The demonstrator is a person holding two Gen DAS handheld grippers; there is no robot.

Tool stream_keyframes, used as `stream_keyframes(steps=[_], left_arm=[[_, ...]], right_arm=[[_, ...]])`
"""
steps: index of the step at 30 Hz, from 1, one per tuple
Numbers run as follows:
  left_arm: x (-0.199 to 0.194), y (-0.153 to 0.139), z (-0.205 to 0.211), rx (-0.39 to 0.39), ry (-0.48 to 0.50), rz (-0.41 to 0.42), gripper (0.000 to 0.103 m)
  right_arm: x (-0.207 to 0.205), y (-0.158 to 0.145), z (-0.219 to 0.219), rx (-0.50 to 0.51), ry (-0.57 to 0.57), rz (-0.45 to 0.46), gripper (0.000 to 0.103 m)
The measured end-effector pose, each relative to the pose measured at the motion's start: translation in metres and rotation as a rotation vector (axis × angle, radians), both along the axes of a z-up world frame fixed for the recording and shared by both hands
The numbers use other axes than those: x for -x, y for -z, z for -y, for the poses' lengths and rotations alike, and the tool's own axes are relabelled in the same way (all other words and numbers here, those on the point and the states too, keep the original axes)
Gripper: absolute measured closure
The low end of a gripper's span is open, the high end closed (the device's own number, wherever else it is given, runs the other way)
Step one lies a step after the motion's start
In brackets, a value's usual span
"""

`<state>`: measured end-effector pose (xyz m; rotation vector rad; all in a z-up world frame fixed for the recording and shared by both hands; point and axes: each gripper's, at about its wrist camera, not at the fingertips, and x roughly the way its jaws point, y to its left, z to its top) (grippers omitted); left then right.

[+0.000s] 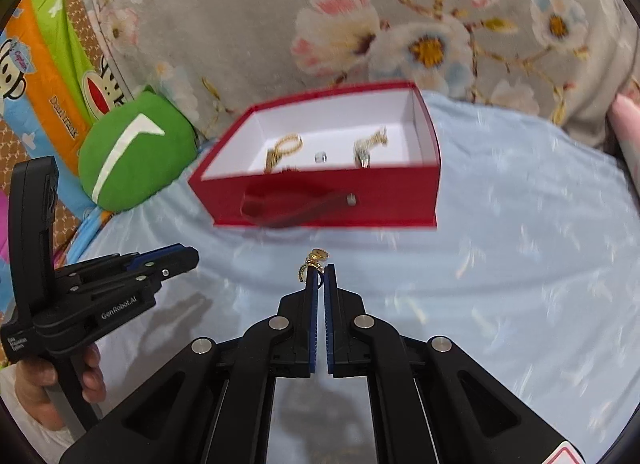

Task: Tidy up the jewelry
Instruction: 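Carry the gold drop earrings into the red box with both grippers, then open the right gripper in the box while the left gripper releases its earring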

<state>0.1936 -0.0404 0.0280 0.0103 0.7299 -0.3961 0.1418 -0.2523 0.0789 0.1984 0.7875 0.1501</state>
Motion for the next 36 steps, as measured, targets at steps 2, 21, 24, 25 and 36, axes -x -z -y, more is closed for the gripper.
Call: stream_keyframes(steps=[2,21,24,25,36], left_arm=[[-0.016,-0.02,-0.003,0.001,-0.008,0.035,0.088],[-0.227,-0.069,0.052,-0.058,-0.045,0.126,0.087],[-0.248,-0.054,0.062,-0.065,-0.047,0.092,0.087],[-0.252,-0.05,0.064,-0.066,-0.046,0.083,0.087],[-0.275,-0.013,0.08,-0.107,-0.072,0.014,0.083]], right_arm=[[-0.019,-0.016,0.003,0.004,-0.009,0.033,0.101],[-0.246,0.012,0.043,0.001,0.063,-0.094,0.101],[-0.259,0.028,0.046,0.012,0.07,-0.124,0.101],[-0.262,0.033,0.046,0.018,0.069,-0.132,0.101],[-0.272,0.062,0.043,0.064,0.055,-0.181,0.098]])
